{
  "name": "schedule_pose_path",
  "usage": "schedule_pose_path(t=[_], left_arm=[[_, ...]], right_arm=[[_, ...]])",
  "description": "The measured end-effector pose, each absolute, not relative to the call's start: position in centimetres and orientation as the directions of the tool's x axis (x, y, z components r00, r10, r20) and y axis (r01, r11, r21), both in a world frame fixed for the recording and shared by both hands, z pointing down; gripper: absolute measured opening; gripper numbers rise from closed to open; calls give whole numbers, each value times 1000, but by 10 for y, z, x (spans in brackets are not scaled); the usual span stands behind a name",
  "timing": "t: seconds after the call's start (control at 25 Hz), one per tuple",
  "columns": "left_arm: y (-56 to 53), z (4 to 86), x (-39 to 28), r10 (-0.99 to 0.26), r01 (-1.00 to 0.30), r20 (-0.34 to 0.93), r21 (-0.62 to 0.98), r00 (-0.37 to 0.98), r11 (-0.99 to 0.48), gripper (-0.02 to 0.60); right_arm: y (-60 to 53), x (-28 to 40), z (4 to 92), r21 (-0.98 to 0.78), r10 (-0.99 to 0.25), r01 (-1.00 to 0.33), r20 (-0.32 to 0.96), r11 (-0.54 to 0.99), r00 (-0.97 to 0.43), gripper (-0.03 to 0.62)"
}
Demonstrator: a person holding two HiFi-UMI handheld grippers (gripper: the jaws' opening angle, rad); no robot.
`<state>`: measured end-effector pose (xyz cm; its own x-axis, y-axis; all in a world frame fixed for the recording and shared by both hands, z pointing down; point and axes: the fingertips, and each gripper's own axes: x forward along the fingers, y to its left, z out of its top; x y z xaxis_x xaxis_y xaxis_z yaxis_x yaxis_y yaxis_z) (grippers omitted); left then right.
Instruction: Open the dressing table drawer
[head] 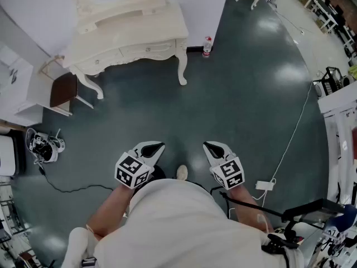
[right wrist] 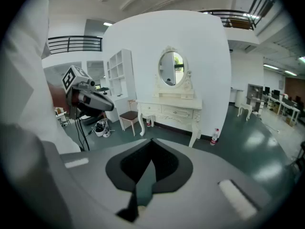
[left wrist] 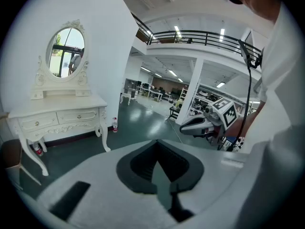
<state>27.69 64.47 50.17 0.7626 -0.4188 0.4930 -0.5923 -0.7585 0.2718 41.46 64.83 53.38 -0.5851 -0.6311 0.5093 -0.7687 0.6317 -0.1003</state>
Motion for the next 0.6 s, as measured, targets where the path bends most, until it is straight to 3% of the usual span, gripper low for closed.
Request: schedule_pose_path(t=[0.6], left_arm=[[549, 513, 199, -552, -698, 448, 287, 703, -657, 2]], right_arm=[[521, 346, 540, -60, -601, -710, 485, 701, -635, 2]])
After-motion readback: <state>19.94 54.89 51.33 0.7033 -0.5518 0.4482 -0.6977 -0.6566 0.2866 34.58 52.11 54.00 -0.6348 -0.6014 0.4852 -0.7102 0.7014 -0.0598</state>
